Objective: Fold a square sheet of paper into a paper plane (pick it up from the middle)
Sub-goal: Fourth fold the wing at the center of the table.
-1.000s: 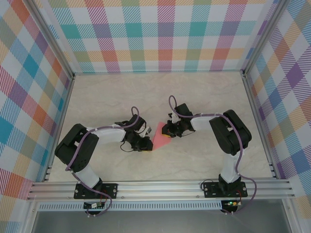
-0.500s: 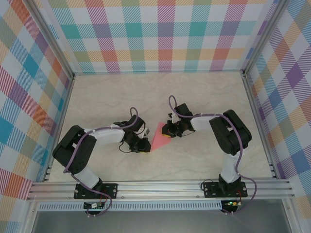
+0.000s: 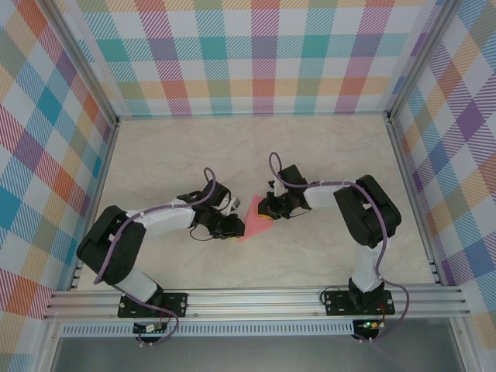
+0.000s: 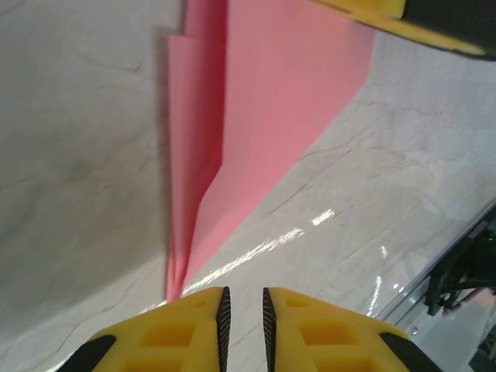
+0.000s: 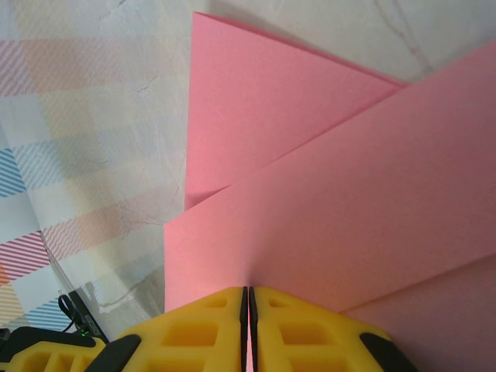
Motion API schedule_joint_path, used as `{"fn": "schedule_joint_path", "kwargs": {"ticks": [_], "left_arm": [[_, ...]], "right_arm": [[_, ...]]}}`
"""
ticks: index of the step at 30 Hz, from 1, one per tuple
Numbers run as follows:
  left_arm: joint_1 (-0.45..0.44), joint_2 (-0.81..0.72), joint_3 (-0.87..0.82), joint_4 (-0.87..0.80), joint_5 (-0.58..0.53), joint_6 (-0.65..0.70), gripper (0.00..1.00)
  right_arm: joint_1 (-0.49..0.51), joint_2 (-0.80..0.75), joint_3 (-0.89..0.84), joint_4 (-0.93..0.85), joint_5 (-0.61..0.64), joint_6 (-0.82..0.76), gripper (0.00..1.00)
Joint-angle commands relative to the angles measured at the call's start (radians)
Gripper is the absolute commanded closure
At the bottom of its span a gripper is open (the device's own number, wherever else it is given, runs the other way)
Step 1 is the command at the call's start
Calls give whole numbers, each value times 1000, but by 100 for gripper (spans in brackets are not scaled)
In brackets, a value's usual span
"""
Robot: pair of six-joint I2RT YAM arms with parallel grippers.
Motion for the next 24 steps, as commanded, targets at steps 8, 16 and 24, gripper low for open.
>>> {"fn": "schedule_joint_path", "kwargs": {"ticks": [8, 16, 24], "left_arm": [[-8, 130, 16, 52, 86, 13, 79], [-8, 120, -23, -82, -30, 51, 80], [-8, 81, -70, -115, -68, 54, 80]], "right_arm": [[3, 95, -37, -120, 156, -27, 87], [3, 107, -34, -119, 157, -29, 87], [3, 108, -32, -120, 157, -30, 87]]}}
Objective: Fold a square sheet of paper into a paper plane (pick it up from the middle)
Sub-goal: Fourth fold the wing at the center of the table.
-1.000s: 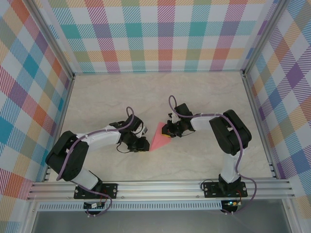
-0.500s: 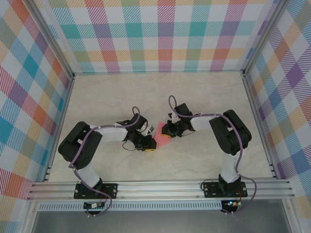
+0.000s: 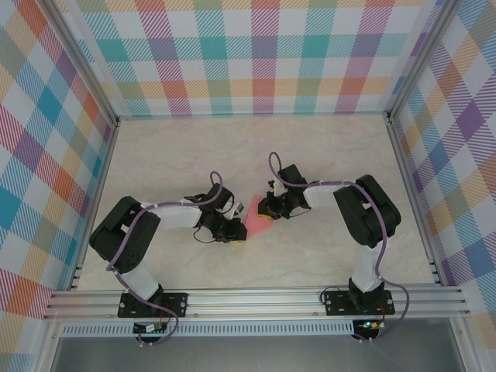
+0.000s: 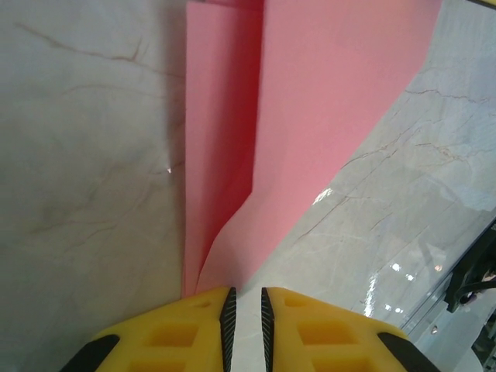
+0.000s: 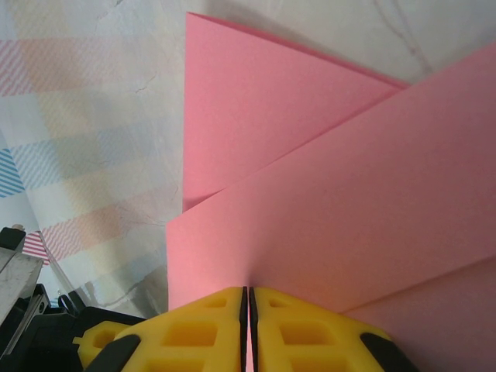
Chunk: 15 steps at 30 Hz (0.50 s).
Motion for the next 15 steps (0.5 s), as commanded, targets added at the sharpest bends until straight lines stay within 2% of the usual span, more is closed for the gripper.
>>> {"fn": "schedule_joint_path", "kwargs": {"ticks": [1, 15], "left_arm": [[-6, -7, -50, -156, -91, 18, 80], [-6, -86, -98, -135, -85, 10, 89]], "right_arm": [[2, 104, -40, -105, 155, -30, 87], [4, 109, -37, -135, 149, -78, 86]]}}
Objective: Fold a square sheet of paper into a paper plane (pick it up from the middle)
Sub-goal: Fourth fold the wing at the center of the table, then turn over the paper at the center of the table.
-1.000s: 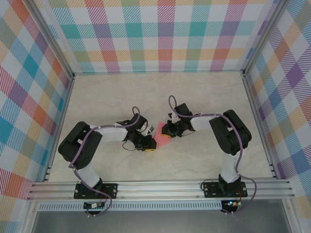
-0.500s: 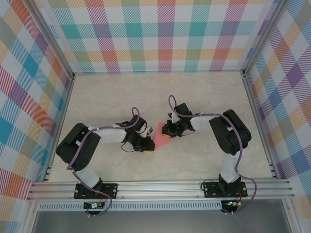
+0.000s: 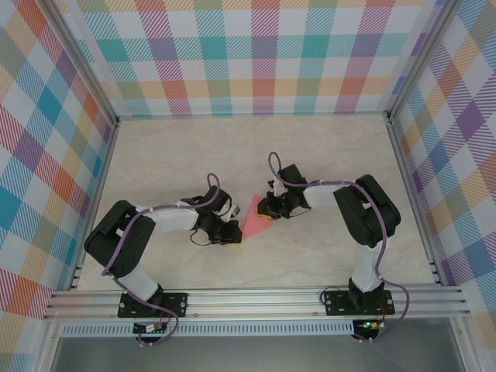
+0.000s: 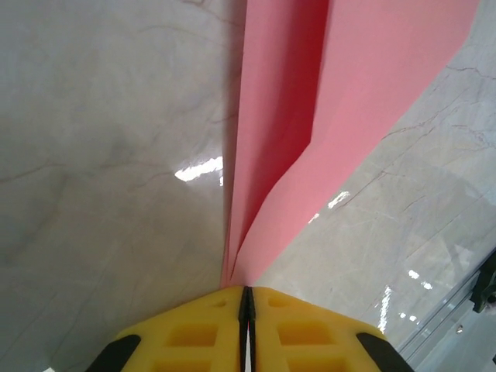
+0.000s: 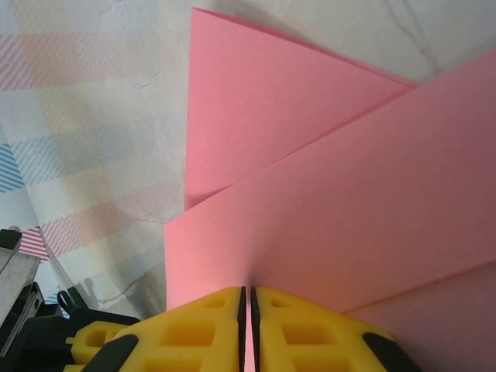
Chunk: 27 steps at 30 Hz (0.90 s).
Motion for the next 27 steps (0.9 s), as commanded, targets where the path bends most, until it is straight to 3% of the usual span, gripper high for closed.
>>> {"fn": "schedule_joint_path", "kwargs": {"ticks": [1, 6, 14, 22, 27], "left_arm": [[-6, -58, -76, -81, -30, -14, 89], [-5, -222, -117, -56, -20, -43, 88], [0, -401, -66, -168, -200, -72, 82], [0, -386, -65, -116, -222, -99, 75], [0, -293, -24, -75, -201, -79, 61]], "right_arm": [[4, 106, -44, -141, 167, -69, 86], [7, 91, -62, -144, 123, -140, 85], [55, 18, -66, -237, 43, -327, 83], [85, -69, -57, -288, 43, -367, 81], [84, -205, -55, -303, 111, -317, 74]]}}
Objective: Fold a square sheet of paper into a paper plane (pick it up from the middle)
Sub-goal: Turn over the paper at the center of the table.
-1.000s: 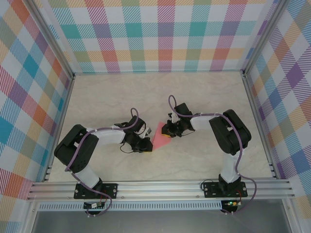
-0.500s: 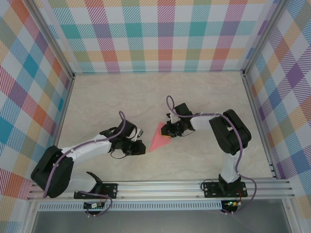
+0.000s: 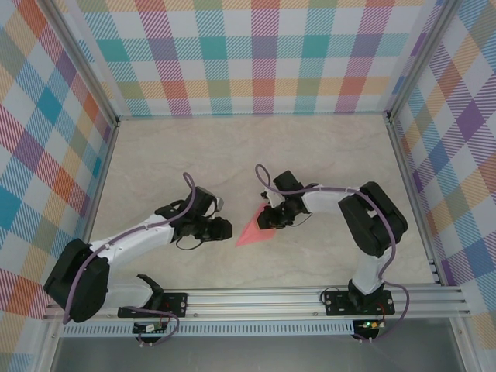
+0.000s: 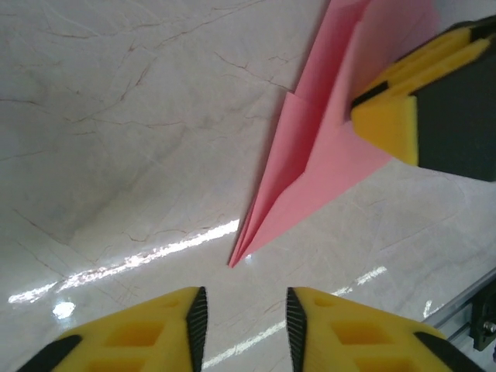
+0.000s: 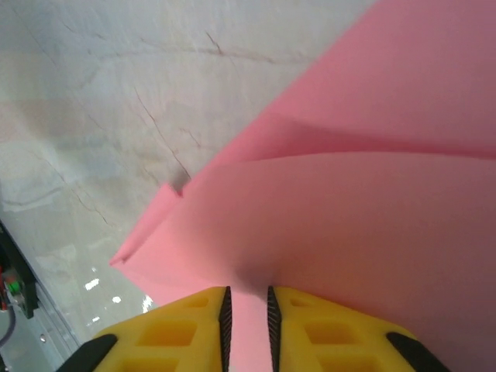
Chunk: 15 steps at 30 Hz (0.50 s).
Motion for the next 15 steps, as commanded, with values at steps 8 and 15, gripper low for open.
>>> {"fn": "schedule_joint_path", "kwargs": {"ticks": [8, 15], "left_arm": [[-6, 227, 135, 63, 57, 52, 54], [-29, 346, 186, 55, 101, 71, 53]], "right_arm": [[-33, -342, -155, -96, 281, 237, 57], [-43, -413, -248, -67, 246, 360, 53]]}}
